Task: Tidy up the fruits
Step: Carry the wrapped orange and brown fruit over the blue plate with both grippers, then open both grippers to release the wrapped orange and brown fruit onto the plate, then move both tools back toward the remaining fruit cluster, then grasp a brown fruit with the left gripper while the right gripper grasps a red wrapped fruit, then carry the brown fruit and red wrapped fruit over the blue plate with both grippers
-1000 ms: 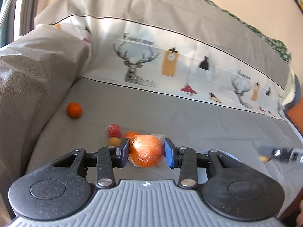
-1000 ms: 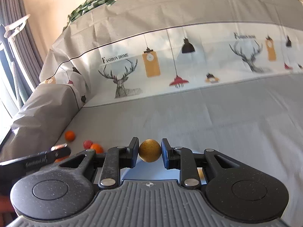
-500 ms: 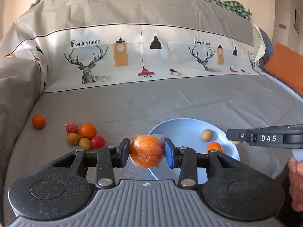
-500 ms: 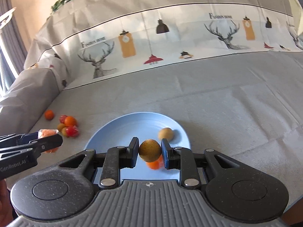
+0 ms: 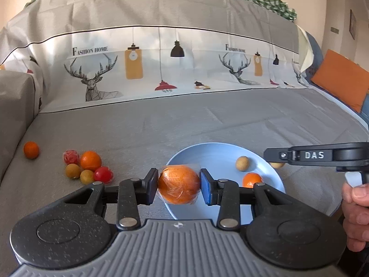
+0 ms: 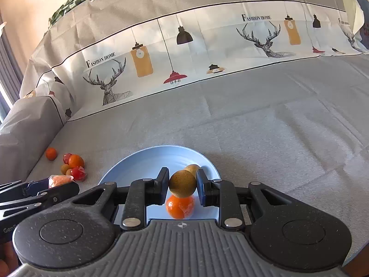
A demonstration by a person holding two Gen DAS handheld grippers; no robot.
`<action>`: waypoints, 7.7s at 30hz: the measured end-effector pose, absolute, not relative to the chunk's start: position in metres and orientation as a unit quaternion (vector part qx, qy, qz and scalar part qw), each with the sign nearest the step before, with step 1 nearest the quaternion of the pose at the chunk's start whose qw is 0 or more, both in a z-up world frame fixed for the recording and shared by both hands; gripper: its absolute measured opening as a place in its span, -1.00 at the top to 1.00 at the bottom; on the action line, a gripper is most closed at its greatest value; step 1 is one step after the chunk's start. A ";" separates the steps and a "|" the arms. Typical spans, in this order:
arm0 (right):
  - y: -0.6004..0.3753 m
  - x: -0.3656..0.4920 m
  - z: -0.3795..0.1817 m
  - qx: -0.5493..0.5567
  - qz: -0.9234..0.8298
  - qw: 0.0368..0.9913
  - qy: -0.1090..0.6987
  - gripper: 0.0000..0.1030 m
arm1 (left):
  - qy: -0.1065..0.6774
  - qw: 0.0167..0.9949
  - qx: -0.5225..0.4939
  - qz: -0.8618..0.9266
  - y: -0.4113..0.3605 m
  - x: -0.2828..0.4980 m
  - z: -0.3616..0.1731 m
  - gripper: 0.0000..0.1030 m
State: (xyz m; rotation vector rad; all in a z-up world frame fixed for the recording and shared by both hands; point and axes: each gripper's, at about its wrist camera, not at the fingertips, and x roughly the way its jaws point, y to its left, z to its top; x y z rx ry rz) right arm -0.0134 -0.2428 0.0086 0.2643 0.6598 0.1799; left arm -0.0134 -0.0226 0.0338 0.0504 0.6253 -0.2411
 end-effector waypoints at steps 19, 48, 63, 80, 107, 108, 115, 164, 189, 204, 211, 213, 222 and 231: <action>-0.228 -0.013 0.006 0.112 0.115 0.930 0.331 0.48 | 0.304 0.932 0.108 -0.164 -0.054 -0.025 0.019 0.17; -0.225 -0.010 0.003 0.102 0.122 0.928 0.338 0.48 | 0.309 0.927 0.129 -0.169 -0.061 -0.023 0.014 0.17; -0.222 -0.010 0.001 0.100 0.122 0.928 0.338 0.48 | 0.309 0.926 0.132 -0.169 -0.061 -0.025 0.014 0.17; -0.221 -0.010 0.000 0.100 0.122 0.928 0.338 0.48 | 0.309 0.926 0.133 -0.169 -0.061 -0.025 0.014 0.17; -0.223 -0.008 -0.002 0.102 0.115 0.925 0.348 0.15 | 0.305 0.929 0.130 -0.162 -0.057 -0.025 0.020 -0.11; -0.223 -0.008 -0.002 0.104 0.113 0.925 0.348 0.13 | 0.306 0.929 0.130 -0.161 -0.056 -0.024 0.020 -0.11; -0.225 -0.009 -0.003 0.108 0.107 0.925 0.348 0.08 | 0.296 0.934 0.134 -0.149 -0.055 -0.026 0.023 -0.11; -0.067 0.042 0.011 0.108 0.243 0.903 0.338 0.57 | 0.375 0.901 -0.214 0.033 0.145 0.077 0.033 0.42; -0.041 0.089 -0.029 0.106 0.231 0.889 0.381 0.38 | 0.412 0.891 -0.182 0.046 0.140 0.107 0.006 0.44; -0.110 0.024 0.052 0.106 0.220 0.924 0.294 0.40 | 0.315 0.926 -0.209 0.018 0.126 0.042 0.057 0.44; -0.176 -0.017 0.075 0.113 0.191 0.939 0.261 0.40 | 0.294 0.938 -0.179 -0.036 0.088 0.005 0.075 0.44; -0.190 -0.025 0.072 0.113 0.181 0.942 0.259 0.40 | 0.293 0.939 -0.174 -0.046 0.079 -0.002 0.077 0.44; -0.229 -0.031 0.027 0.112 0.132 0.940 0.295 0.41 | 0.304 0.944 -0.103 -0.083 0.038 -0.018 0.072 0.44; -0.239 -0.025 0.020 0.113 0.124 0.940 0.298 0.41 | 0.326 0.939 -0.080 -0.079 0.028 0.000 0.055 0.44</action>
